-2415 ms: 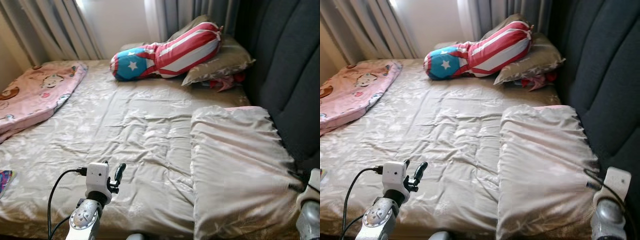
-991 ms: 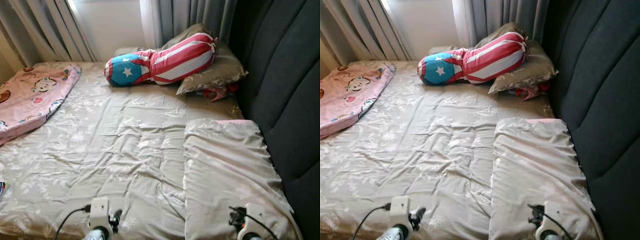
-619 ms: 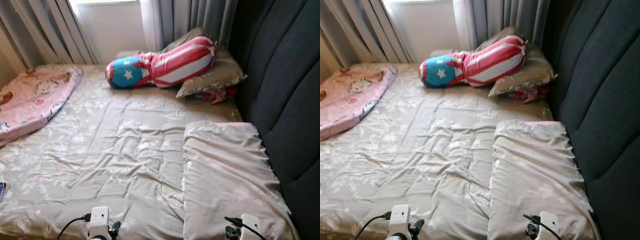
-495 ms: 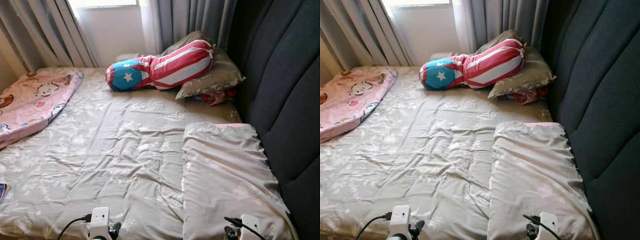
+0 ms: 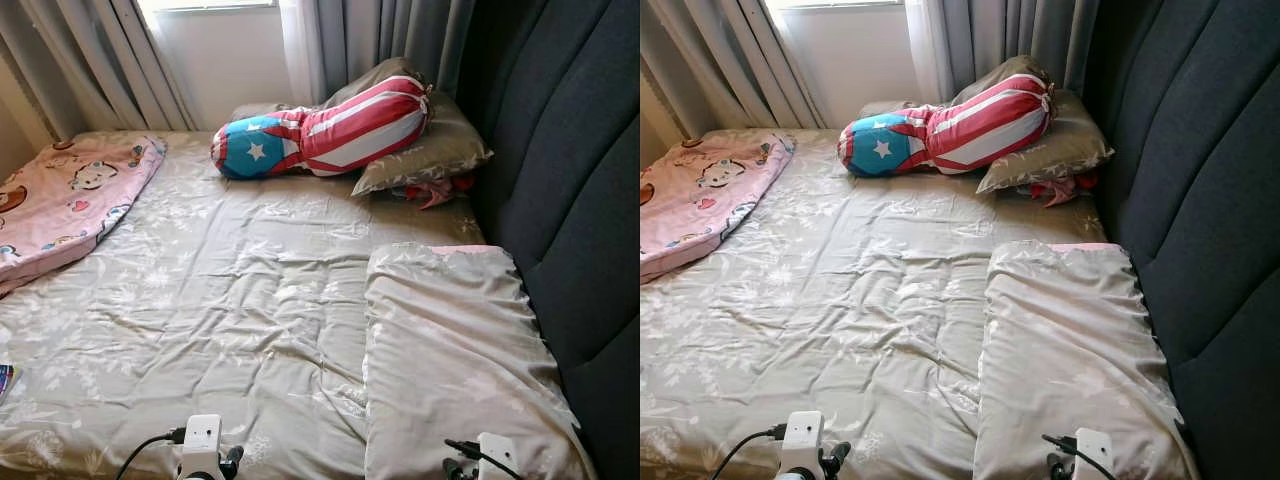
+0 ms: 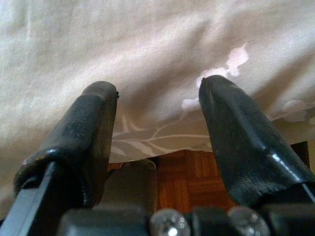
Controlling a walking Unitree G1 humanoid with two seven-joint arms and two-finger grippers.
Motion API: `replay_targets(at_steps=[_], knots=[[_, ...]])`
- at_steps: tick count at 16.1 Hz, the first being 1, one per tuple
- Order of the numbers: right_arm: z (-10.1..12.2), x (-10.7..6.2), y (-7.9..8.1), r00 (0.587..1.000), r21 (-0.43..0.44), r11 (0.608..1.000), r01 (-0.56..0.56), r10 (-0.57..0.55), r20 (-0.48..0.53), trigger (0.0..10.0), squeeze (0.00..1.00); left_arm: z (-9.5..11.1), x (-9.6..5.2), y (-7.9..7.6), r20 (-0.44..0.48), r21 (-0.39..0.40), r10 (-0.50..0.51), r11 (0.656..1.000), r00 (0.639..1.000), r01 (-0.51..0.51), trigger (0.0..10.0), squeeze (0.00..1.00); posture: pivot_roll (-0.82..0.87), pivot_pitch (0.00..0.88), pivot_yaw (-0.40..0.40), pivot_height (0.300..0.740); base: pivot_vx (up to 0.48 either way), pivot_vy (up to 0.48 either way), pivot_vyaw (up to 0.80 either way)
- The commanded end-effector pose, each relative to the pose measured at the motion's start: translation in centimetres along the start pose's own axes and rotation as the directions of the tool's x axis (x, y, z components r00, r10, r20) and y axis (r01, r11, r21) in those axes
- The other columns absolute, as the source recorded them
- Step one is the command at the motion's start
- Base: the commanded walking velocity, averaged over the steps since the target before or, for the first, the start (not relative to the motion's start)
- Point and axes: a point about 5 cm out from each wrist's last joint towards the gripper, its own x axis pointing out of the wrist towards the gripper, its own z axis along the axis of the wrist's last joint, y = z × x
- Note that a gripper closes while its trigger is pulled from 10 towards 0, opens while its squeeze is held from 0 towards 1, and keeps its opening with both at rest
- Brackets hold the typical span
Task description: Clean up the room
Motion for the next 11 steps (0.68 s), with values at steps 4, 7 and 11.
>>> replay_targets(at_steps=[4, 7, 11], knots=[[-0.80, -0.08, 0.71, 0.999, -0.027, 0.999, -0.034, 0.033, -0.041, 10.0, 0.00, -0.44, -0.08, 0.34, -0.029, 0.004, 0.016, 1.000, 0.999, -0.016, 10.0, 0.00, -0.02, 0.000, 0.028, 0.740, 0.000, 0.000, 0.00], [-0.94, -0.07, 0.86, 0.998, -0.050, 0.998, -0.038, 0.036, -0.055, 10.0, 0.00, -0.47, -0.10, 0.51, -0.029, -0.001, 0.024, 1.000, 0.999, -0.024, 10.0, 0.00, -0.01, 0.000, 0.026, 0.740, 0.000, 0.000, 0.00], [-1.24, -0.16, 0.94, 0.997, -0.096, 0.994, -0.043, 0.037, -0.062, 10.0, 0.00, -0.91, -0.27, 0.93, -0.046, -0.006, 0.044, 0.999, 0.998, -0.044, 10.0, 0.00, -0.01, 0.000, 0.029, 0.740, 0.000, 0.000, 0.40]])
